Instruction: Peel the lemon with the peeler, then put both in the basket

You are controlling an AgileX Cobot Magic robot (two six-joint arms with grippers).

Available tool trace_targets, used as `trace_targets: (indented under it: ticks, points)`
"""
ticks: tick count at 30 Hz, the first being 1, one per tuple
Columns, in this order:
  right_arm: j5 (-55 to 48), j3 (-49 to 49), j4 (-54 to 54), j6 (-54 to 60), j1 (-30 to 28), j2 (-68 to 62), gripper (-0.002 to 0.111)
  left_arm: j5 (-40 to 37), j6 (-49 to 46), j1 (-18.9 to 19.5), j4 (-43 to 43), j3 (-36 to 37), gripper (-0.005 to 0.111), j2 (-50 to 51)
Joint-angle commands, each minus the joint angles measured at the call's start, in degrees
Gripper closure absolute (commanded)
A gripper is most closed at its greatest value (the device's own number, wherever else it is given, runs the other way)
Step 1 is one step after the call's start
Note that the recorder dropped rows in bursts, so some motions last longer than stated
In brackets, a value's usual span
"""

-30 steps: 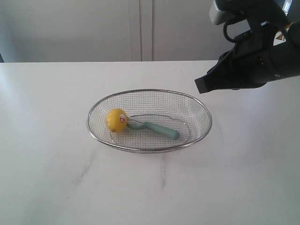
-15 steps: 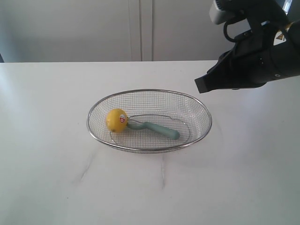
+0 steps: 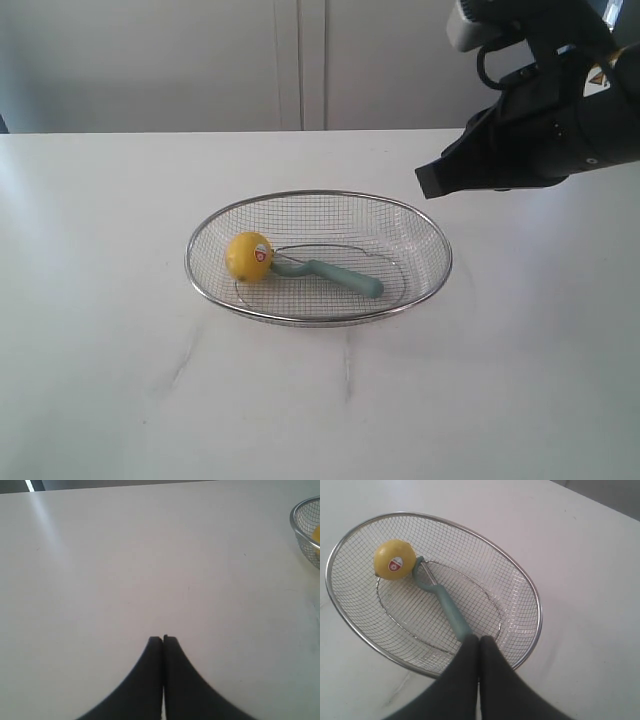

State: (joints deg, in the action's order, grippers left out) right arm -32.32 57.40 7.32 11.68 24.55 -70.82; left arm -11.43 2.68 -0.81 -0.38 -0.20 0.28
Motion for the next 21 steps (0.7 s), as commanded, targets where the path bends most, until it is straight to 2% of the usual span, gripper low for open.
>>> trace_targets:
  ticks: [1, 15, 21]
  points:
    - [0.70, 0.13, -0.10, 0.09, 0.09, 0.40, 0.108, -0.14, -0.08, 0.17, -0.59, 0.20, 0.106, -0.28]
    - [0.68, 0.13, 0.17, 0.09, 0.09, 0.52, 0.108, -0.14, -0.08, 0.17, -0.59, 0.20, 0.106, -0.28]
    - [0.56, 0.13, 0.17, 0.09, 0.09, 6.47, 0.108, -0.14, -0.08, 0.17, -0.59, 0.20, 0.106, -0.28]
